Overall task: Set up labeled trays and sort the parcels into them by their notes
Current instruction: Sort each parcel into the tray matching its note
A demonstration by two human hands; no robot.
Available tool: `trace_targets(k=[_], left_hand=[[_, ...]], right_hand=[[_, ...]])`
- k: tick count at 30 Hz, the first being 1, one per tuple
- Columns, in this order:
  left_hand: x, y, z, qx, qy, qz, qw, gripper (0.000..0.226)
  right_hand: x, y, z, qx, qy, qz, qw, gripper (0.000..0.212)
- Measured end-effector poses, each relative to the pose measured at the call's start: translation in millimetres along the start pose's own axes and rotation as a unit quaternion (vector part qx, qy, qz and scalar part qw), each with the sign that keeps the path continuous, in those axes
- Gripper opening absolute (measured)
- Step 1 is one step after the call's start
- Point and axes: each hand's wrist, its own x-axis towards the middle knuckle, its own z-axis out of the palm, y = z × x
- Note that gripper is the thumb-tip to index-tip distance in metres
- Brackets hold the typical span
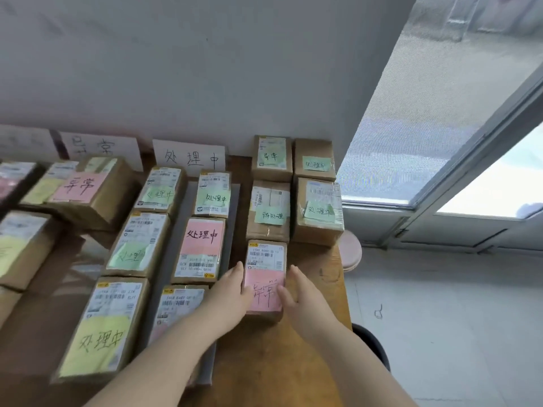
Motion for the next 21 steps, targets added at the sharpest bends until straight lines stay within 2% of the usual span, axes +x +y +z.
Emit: trace_targets(k=[4, 7, 10, 15, 21], left_hand=[[-4, -2, 18, -0.161, -0.032, -0.069, 0.984, 0.051], [-16, -6, 31, -0.246, -0.05, -0.083, 0.964, 0.051], [-29, 1, 38, -0.313, -0.004, -0.07, 0.947, 0.047], [-31, 8, 27, -0.311, 0.094, -0.007, 0.946, 0.071], [-27, 14, 2, -0.38, 0.106, 0.04, 0.918, 0.06]], right_hand=[[1, 13, 9, 0.097, -0.028, 0.001, 0.995, 0.049], [-4, 22, 10, 0.096, 0.057, -0.033, 0.993, 0.042], [-5, 21, 3, 0.111, 0.095, -0.068, 0.987, 0.034], [1, 12, -8, 0.165, 0.109, -0.095, 0.976, 0.037], [11, -8, -12, 0.174, 0.099, -0.141, 0.97, 0.036]])
